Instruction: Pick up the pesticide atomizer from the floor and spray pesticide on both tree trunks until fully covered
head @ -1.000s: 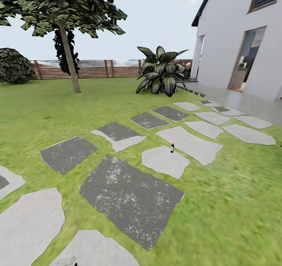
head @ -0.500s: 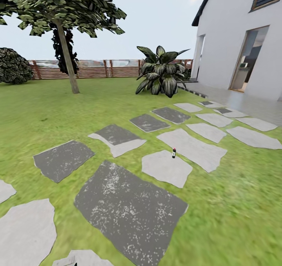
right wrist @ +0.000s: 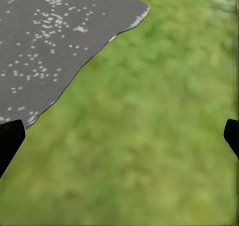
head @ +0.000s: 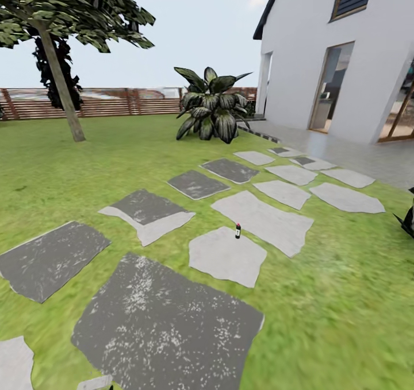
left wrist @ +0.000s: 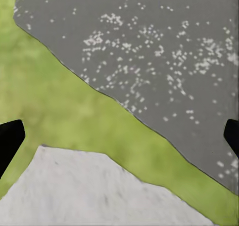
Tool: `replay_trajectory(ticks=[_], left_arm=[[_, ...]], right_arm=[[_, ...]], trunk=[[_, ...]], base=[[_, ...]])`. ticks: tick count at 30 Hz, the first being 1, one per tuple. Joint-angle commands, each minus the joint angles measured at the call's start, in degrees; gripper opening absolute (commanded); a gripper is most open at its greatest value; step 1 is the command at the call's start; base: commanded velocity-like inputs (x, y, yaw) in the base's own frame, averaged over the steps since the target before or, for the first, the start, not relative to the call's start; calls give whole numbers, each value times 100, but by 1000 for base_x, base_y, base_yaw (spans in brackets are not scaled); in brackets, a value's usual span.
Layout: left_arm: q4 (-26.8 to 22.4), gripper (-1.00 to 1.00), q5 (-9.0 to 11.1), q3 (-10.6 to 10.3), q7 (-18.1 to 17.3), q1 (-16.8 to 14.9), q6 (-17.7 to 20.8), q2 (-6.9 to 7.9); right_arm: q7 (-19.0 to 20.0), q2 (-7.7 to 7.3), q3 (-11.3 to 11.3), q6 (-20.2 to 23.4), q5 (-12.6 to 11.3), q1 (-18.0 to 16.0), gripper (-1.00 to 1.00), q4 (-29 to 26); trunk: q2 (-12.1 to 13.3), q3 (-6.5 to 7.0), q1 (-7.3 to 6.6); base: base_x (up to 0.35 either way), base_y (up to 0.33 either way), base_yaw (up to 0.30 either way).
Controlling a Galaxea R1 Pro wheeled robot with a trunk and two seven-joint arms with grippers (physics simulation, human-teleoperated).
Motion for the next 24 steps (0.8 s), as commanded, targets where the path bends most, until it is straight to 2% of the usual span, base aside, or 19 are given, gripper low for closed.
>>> replay_trajectory(ticks=[1, 6, 16, 24], left_arm=[[0, 100, 0, 0, 1, 0, -1, 0], [0, 100, 4, 4, 5, 0, 1, 0], [0, 100, 8, 0, 2, 0, 3, 0], [0, 100, 9, 3, 5, 0, 3, 0]], right_arm=[[0, 0, 0, 0, 0, 0, 100, 0], [0, 0, 0, 0, 0, 0, 100, 0], [0, 0, 0, -2, 0, 1, 100, 2], [0, 0, 0, 3, 0, -2, 100, 2]], trunk=[[0, 0, 0], [0, 0, 0], [0, 0, 0], [0, 0, 0]], base=[[338, 0, -264], [338, 0, -164], [338, 8, -15], [337, 117, -223]])
